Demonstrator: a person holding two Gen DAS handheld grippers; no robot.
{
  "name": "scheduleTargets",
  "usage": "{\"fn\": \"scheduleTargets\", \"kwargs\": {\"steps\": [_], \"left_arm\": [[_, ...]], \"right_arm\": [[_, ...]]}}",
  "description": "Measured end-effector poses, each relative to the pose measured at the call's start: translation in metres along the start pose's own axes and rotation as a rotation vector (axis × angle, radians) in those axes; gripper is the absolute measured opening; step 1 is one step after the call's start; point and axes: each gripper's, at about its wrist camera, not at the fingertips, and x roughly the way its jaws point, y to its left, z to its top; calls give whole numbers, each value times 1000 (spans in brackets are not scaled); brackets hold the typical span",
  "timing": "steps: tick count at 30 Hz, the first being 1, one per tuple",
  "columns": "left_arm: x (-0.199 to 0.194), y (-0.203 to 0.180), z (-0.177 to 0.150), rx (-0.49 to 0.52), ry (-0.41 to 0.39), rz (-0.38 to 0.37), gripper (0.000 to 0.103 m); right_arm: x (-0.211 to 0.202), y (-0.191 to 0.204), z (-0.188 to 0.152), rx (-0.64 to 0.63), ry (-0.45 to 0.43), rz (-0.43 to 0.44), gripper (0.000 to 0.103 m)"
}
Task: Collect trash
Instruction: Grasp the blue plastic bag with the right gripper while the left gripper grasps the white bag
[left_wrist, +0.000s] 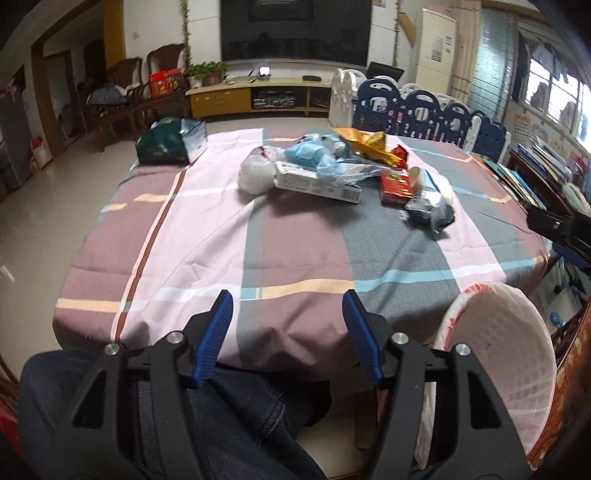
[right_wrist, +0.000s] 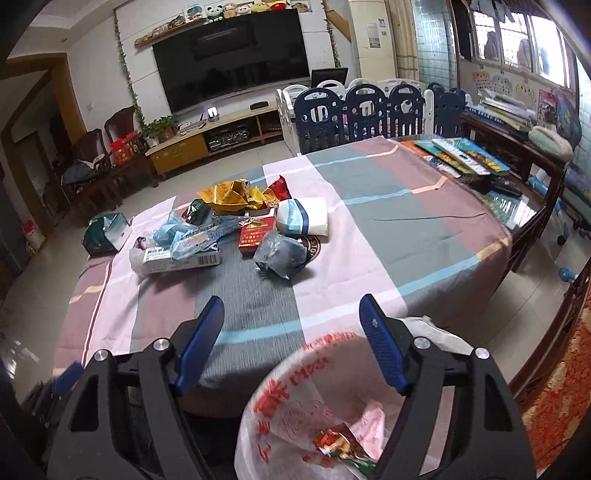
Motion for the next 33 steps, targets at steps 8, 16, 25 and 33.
{"fn": "scheduleTargets", "kwargs": {"steps": [8,16,25,33], "left_arm": [[22,39,-1,-107,47,23,69],[53,62,36,-154,91,-51,79],[123,73,141,-210,54,-170,83],[236,68,178,-247,295,-180,70]], "right_arm": [[112,8,49,16,95,49,76],[198,28,58,-109,244,-19,67],[161,22,24,-121,217,83,44],[105,14,4,-128,174,95,44]]}}
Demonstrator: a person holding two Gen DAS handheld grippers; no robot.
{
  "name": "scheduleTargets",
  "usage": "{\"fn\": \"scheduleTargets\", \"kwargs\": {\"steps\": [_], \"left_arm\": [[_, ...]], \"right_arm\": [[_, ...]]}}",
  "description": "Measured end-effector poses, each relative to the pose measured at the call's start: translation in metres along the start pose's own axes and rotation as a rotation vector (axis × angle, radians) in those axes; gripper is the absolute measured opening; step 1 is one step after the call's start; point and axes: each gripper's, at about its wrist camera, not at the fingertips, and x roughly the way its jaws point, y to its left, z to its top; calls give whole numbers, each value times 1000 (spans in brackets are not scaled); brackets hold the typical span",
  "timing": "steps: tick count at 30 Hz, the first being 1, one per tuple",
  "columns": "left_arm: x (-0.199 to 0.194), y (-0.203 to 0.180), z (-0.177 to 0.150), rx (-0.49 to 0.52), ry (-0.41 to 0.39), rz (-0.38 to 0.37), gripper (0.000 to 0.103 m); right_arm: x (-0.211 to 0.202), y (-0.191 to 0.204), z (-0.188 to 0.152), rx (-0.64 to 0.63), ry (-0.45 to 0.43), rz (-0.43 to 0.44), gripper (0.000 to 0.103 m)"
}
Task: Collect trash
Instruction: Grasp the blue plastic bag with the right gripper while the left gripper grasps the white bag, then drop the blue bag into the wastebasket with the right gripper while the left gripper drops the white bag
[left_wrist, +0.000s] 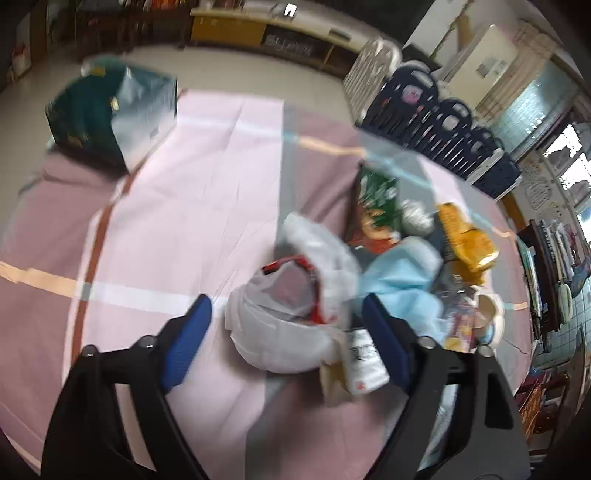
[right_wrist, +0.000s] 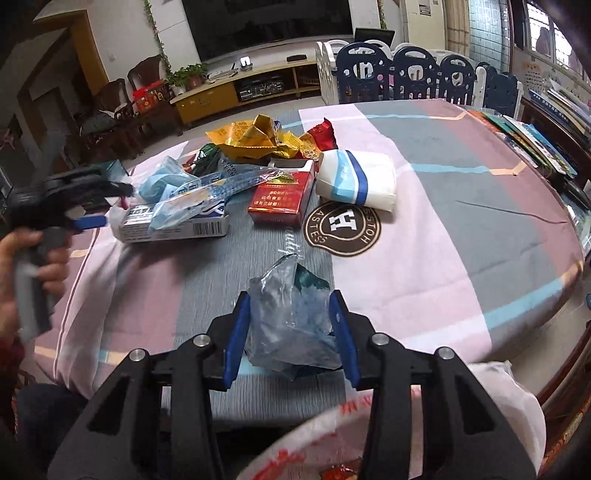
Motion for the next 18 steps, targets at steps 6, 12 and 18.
{"fn": "scheduleTargets", "kwargs": {"steps": [6,12,18], "left_arm": [[-4,30,-19,-80,-7,-75,24],[-82,40,-54,-42,-220,64,20],[-165,26,-129,10,-373,107,20]], "right_arm": [[-38,-1,1,-30,-74,-25,44],[-70,3,2,-31,-144,-15,44],[-99,18,-7,-54,-170,34,44]]}}
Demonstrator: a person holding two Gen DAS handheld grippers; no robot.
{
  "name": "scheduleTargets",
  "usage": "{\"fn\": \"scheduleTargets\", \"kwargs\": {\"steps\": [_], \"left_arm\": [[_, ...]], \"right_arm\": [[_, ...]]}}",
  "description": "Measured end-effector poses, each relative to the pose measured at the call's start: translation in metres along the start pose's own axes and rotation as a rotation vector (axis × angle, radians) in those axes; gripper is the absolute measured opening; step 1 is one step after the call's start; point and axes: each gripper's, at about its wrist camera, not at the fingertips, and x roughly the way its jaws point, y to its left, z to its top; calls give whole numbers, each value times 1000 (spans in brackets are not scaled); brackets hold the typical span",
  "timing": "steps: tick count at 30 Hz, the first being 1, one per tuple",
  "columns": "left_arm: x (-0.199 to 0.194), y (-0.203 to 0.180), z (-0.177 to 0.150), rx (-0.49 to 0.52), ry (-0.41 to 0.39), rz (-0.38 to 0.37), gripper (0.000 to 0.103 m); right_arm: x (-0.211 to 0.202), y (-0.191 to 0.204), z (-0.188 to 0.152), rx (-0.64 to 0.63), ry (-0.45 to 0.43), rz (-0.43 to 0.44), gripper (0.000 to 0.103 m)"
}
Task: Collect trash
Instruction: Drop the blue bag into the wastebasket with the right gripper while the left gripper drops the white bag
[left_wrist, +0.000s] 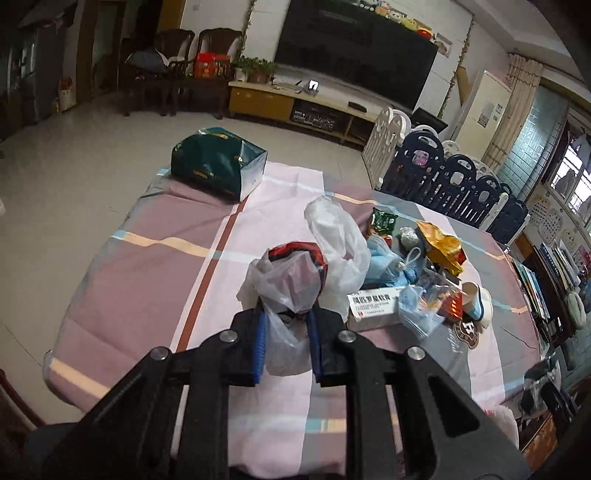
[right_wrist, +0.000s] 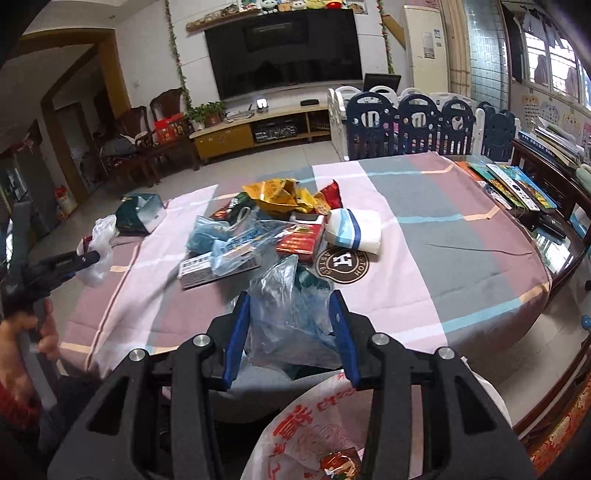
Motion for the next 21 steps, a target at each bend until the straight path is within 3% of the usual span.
{"fn": "scheduleTargets", "kwargs": {"steps": [9,21], "left_arm": [[-81,-40,-79,141,-11,15,20],[-118,-66,-92,218,-80,-32,20]], "right_arm": [[-33,14,-11,-42,13,15,44],[-67,21,-20,-75,6,-13,44]]}}
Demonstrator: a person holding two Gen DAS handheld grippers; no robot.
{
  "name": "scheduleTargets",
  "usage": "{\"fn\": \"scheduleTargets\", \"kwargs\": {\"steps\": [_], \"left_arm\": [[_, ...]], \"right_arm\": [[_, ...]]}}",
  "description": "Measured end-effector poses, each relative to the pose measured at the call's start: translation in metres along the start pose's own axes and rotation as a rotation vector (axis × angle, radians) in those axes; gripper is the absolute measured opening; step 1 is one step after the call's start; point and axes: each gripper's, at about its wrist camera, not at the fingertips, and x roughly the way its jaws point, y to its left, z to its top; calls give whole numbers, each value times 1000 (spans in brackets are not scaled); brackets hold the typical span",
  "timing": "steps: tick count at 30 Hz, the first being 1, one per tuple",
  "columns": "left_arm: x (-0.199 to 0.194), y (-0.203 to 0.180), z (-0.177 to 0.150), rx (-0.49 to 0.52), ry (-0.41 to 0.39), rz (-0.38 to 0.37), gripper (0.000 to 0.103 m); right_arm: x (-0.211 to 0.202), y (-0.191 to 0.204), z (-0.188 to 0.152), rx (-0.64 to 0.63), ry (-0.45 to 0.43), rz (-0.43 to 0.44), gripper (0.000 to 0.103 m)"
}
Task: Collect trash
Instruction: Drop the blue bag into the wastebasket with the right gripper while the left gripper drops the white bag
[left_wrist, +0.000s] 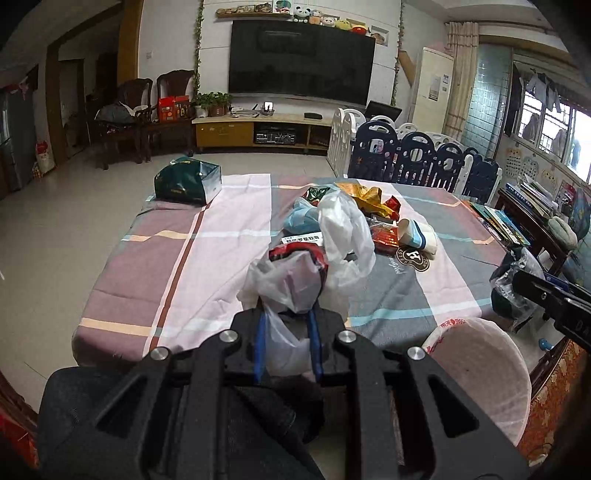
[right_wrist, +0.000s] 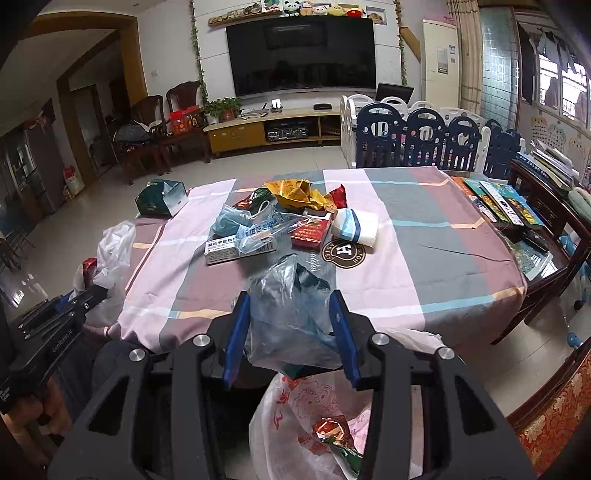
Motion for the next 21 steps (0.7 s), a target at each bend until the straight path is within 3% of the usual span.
{"fn": "scheduleTargets", "kwargs": {"steps": [8,21], "left_arm": [[2,0,0,-8,8,2,20],[7,1,0,-13,27,1,20]], "right_arm": [[11,-9,-8,74,48,25,44],[10,1,-10,47,42,25,44]]}}
